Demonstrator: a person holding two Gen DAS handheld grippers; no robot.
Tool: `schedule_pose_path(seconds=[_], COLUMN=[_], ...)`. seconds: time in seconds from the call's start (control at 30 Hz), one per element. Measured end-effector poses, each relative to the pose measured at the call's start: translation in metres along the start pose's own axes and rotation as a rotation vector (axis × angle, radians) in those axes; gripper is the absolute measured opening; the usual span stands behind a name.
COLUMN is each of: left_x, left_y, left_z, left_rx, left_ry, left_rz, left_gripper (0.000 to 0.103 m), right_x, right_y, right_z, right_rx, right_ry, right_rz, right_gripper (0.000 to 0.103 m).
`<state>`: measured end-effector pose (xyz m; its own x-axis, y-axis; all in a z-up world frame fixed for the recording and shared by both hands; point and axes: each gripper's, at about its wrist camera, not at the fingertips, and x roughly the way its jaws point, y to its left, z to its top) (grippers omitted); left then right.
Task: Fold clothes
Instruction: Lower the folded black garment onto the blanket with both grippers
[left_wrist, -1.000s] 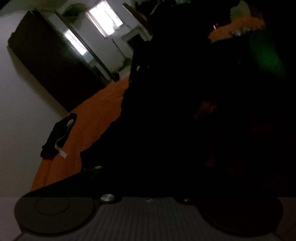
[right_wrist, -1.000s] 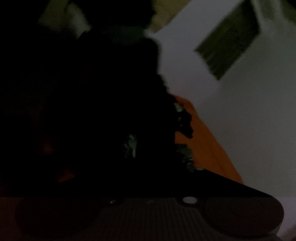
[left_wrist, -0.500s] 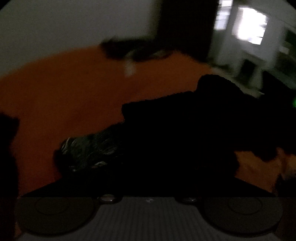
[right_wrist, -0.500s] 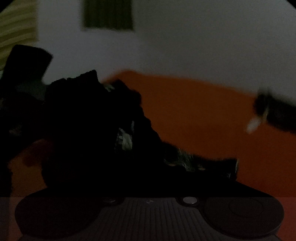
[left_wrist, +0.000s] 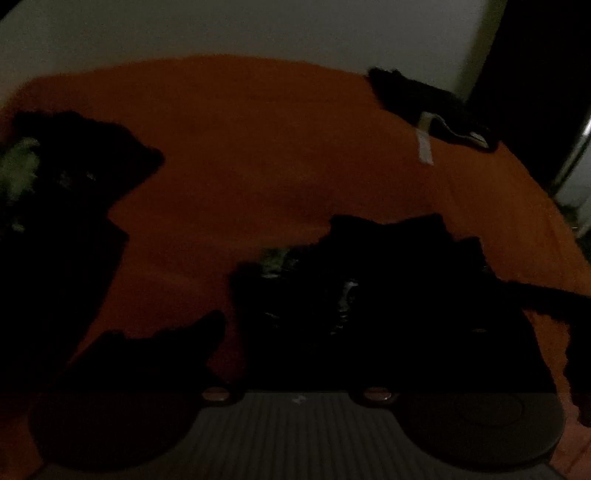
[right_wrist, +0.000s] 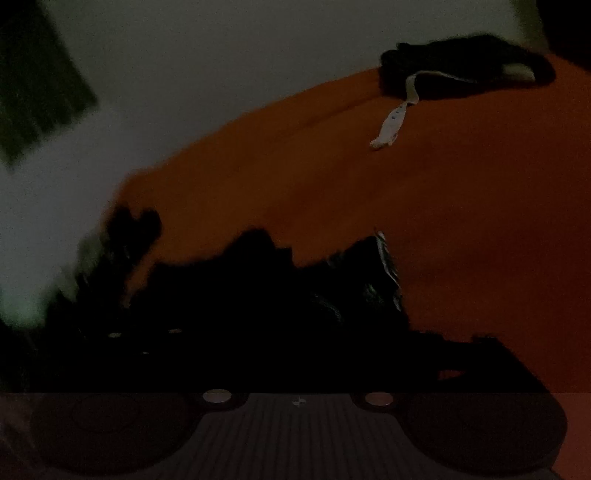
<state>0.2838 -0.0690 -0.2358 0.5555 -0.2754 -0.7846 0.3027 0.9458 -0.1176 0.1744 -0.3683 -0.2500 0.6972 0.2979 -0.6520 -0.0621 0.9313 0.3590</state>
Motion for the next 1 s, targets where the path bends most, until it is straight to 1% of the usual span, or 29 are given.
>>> schedule_pose_path(seconds=[0.03,0.1,0.13,0.2,0.23,0.27,0.3,0.33,0.37,0.4,0.43,0.47,0.5,0.53,0.57,0.6,0.63,0.67,0.7,0.73,0.77,0.8,0.83,0.87,0.9,0.93,0.97,1.0], left_x=[-0.007,-0.019,-0.033,-0.047,-0.054,-0.060,-0.063,-0.062,-0.058,-0.053,-0.046,-0.039,-0.030,-0.022,-0.013,-0.009,-0.006,-0.004,-0.003,-0.004,-0.004,-0.010,-0.018,-0.027,-0.038,-0.051,-0.062,-0.073], left_y=[-0.005,-0.020,-0.025,-0.040,-0.049,-0.059,-0.068,-0.075,-0.082,-0.089,-0.093,-0.096,-0.093,-0.087,-0.081,-0.074,-0.065,-0.057,-0.054,-0.053,-0.055,-0.058,-0.061,-0.064,-0.067,-0.071,-0.076,-0.081], left_z=[-0.001,-0.005,-0.013,-0.023,-0.029,-0.035,-0.039,-0.042,-0.044,-0.048,-0.052,-0.057,-0.061,-0.066,-0.070,-0.073,-0.075,-0.077,-0.078,-0.079,-0.078,-0.076,-0.073,-0.071,-0.069,-0.067,-0.069,-0.072], left_rx=[0.024,0.090,0.122,0.191,0.228,0.255,0.266,0.269,0.271,0.282,0.303,0.326,0.334,0.333,0.331,0.316,0.292,0.268,0.269,0.283,0.298,0.313,0.329,0.345,0.377,0.417,0.476,0.545], left_ry=[-0.005,-0.009,-0.015,-0.055,-0.083,-0.109,-0.118,-0.109,-0.095,-0.078,-0.056,-0.032,0.001,0.040,0.078,0.095,0.100,0.105,0.101,0.091,0.087,0.080,0.069,0.058,0.031,-0.005,-0.037,-0.068], left_rz=[0.004,-0.008,-0.001,0.040,0.058,0.061,0.044,0.023,0.003,0.014,0.048,0.085,0.113,0.134,0.156,0.162,0.158,0.155,0.166,0.184,0.194,0.187,0.173,0.160,0.142,0.123,0.105,0.088], left_gripper=[0.089,0.089,0.089,0.089,0.089,0.089,0.089,0.089,0.089,0.085,0.083,0.083,0.080,0.079,0.079,0.082,0.089,0.093,0.098,0.099,0.099,0.093,0.082,0.078,0.078,0.079,0.081,0.084], right_x=[0.000,-0.012,-0.018,-0.024,-0.029,-0.033,-0.036,-0.039,-0.036,-0.032,-0.027,-0.021,-0.013,-0.006,-0.003,-0.001,0.000,0.000,-0.001,-0.002,-0.004,-0.005,-0.011,-0.019,-0.027,-0.036,-0.046,-0.056], right_y=[0.006,0.020,0.026,0.050,0.067,0.081,0.093,0.105,0.109,0.111,0.113,0.109,0.104,0.094,0.082,0.071,0.064,0.058,0.057,0.056,0.059,0.062,0.066,0.070,0.074,0.075,0.076,0.077], right_z=[-0.003,-0.009,-0.012,-0.024,-0.033,-0.038,-0.042,-0.046,-0.049,-0.052,-0.055,-0.059,-0.063,-0.068,-0.072,-0.076,-0.079,-0.082,-0.084,-0.086,-0.087,-0.087,-0.087,-0.087,-0.087,-0.088,-0.091,-0.093], right_rx=[-0.039,-0.136,-0.185,-0.294,-0.367,-0.412,-0.450,-0.488,-0.498,-0.501,-0.504,-0.508,-0.512,-0.502,-0.476,-0.447,-0.441,-0.439,-0.446,-0.455,-0.478,-0.504,-0.537,-0.572,-0.608,-0.642,-0.675,-0.709], right_ry=[0.007,-0.037,-0.062,-0.095,-0.115,-0.133,-0.150,-0.167,-0.150,-0.126,-0.101,-0.063,-0.022,0.016,0.031,0.040,0.039,0.035,0.026,0.017,0.009,0.002,-0.024,-0.055,-0.086,-0.111,-0.136,-0.161], right_rz=[-0.026,-0.053,-0.066,-0.116,-0.159,-0.156,-0.141,-0.126,-0.120,-0.117,-0.114,-0.140,-0.173,-0.195,-0.192,-0.183,-0.177,-0.170,-0.170,-0.172,-0.180,-0.190,-0.187,-0.181,-0.175,-0.177,-0.180,-0.184], right_gripper=[0.078,0.078,0.078,0.078,0.079,0.080,0.081,0.082,0.081,0.080,0.075,0.062,0.053,0.048,0.048,0.048,0.048,0.048,0.048,0.048,0.050,0.051,0.054,0.057,0.060,0.066,0.071,0.072])
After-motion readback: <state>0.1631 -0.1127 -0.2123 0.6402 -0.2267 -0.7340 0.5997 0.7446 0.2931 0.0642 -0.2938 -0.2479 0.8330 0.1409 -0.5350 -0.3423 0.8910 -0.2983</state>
